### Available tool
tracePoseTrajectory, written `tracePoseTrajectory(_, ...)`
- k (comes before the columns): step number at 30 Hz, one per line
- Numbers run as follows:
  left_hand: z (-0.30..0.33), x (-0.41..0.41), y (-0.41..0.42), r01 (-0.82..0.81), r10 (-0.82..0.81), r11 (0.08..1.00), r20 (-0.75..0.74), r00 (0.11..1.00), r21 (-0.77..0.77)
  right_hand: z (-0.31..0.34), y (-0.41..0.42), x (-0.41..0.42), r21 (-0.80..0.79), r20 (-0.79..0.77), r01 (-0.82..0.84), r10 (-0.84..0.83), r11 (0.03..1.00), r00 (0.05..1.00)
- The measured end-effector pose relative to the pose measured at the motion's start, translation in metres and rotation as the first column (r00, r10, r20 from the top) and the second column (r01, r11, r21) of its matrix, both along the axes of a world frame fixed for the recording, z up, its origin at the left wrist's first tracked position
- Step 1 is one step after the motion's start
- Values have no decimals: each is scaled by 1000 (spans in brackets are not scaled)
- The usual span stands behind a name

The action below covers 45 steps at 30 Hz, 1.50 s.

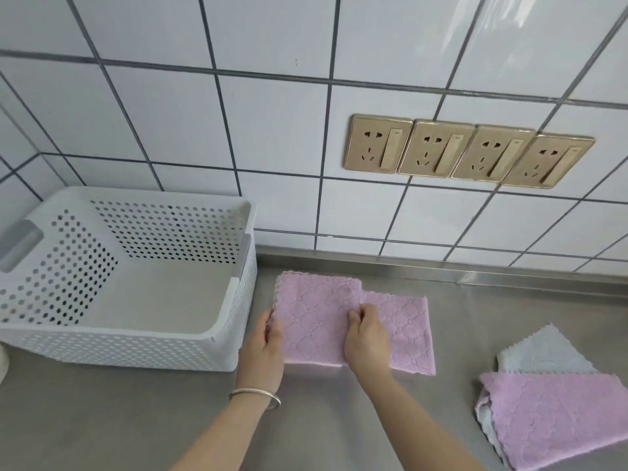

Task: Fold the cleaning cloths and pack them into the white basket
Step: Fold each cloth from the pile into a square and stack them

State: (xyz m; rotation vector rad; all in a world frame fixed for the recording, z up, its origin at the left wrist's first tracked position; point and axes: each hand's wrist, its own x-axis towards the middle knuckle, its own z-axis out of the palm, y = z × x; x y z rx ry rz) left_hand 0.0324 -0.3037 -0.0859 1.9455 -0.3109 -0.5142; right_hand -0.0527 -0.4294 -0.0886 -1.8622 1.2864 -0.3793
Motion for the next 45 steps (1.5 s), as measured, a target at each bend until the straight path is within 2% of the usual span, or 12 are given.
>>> tracePoseTrajectory(8, -40, 21, -16, -213, 196, 975, -211, 958, -62, -36, -20, 28, 48, -190, -41, 50, 998, 980)
tracePoseTrajectory(11, -47, 17, -14, -219, 198, 972, -209, 958, -80, -43, -21, 30, 33, -223, -35, 42, 999, 974)
tracePoseTrajectory(14, -58, 15, -9, -210, 209, 978, -170, 963, 12, -47, -19, 31, 30, -253, -26, 33, 999, 967)
tracePoseTrajectory(17, -60, 14, -5, -194, 201, 979, -173, 964, 56, -47, -18, 30, 47, -221, -39, 49, 998, 974)
tracePoseTrajectory(20, -53, 15, -2, -218, 230, 970, -130, 964, 103, -41, -15, 21, 17, -100, -55, 57, 998, 993)
tracePoseTrajectory(24, -37, 5, 5, -257, 245, 953, 90, 965, 160, -35, -12, -33, -131, 34, 38, -34, 991, 999)
tracePoseTrajectory(27, -20, -34, -10, -169, 149, 981, 189, 971, 95, -51, -23, -110, -201, -16, 235, -243, 951, 970)
tracePoseTrajectory(29, -13, -69, -26, 41, -36, 999, 252, 967, -14, -62, -34, -161, -233, -130, 312, -348, 921, 928)
tracePoseTrajectory(31, -14, -101, -44, 303, -280, 952, 294, 914, -33, -68, -48, -200, -252, -217, 312, -367, 916, 905)
tracePoseTrajectory(35, -29, -145, -83, 674, -689, 720, 288, 665, 168, -63, -83, -237, -272, -407, 78, -188, 959, 894)
tracePoseTrajectory(39, -49, -179, -120, 767, -861, 507, 199, 468, 393, -53, -120, -239, -217, -498, -163, 34, 963, 866)
tracePoseTrajectory(45, -67, -192, -145, 762, -877, 446, 59, 477, 469, -58, -155, -232, -104, -588, -397, 265, 912, 764)
